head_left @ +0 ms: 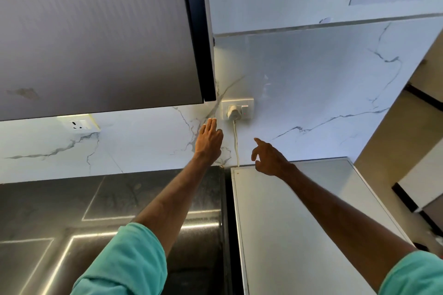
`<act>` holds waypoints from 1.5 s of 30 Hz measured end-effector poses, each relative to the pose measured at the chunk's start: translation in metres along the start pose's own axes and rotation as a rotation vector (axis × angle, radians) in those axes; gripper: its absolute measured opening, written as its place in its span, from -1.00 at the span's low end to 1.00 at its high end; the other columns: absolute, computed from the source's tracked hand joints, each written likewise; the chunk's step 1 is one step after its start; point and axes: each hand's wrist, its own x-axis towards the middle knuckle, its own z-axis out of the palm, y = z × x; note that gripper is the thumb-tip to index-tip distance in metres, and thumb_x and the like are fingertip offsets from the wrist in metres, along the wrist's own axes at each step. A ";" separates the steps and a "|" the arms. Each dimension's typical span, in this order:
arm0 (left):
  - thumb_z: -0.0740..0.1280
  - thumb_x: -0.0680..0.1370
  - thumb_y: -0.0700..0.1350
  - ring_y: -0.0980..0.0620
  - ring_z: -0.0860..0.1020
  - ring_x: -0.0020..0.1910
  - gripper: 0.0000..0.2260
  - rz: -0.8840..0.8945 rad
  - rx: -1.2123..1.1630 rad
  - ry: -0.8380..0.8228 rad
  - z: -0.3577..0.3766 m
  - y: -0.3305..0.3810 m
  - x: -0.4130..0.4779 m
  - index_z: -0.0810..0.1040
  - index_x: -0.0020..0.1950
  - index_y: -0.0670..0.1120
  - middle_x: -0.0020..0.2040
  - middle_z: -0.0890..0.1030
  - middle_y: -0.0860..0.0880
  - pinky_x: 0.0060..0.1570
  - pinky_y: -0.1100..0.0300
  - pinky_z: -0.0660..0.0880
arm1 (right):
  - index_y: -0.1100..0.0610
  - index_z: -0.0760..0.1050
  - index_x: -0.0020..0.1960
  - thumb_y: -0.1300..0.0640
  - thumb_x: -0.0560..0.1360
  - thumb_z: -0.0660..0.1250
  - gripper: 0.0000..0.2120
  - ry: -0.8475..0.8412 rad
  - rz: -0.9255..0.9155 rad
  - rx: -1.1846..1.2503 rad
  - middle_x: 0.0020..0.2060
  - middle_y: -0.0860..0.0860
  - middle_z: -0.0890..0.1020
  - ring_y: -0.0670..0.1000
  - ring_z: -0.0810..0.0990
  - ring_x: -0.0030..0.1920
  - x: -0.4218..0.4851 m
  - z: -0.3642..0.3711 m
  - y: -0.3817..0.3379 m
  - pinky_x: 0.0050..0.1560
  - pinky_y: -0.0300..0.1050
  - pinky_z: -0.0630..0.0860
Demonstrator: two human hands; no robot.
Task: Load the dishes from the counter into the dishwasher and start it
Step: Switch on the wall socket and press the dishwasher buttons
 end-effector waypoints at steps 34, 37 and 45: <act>0.35 0.45 -0.24 -0.18 0.49 0.22 -0.74 -0.117 -0.380 -0.560 0.032 0.282 -0.456 0.51 0.13 -0.25 0.18 0.55 -0.20 0.09 -0.01 0.50 | 0.10 0.67 -0.03 0.26 0.40 0.43 -0.83 -0.259 0.139 0.320 -0.03 0.05 0.69 0.06 0.66 0.00 -0.503 0.161 0.083 0.08 -0.12 0.55; 0.37 0.48 -0.21 -0.17 0.43 0.28 -0.64 -0.137 -0.334 -0.602 0.030 0.287 -0.477 0.46 0.26 -0.25 0.27 0.48 -0.21 0.20 -0.02 0.51 | 0.19 0.63 0.14 0.27 0.41 0.44 -0.71 -0.224 0.151 0.298 0.11 0.11 0.66 0.15 0.63 0.12 -0.525 0.166 0.085 0.19 -0.07 0.48; 0.45 0.44 -0.23 -0.23 0.26 0.47 -0.38 -0.140 -0.303 -0.501 0.038 0.287 -0.465 0.30 0.44 -0.28 0.48 0.28 -0.28 0.43 -0.06 0.38 | 0.25 0.37 0.46 0.35 0.47 0.34 -0.44 -0.101 0.153 0.213 0.46 0.17 0.39 0.15 0.32 0.48 -0.522 0.163 0.088 0.46 -0.06 0.26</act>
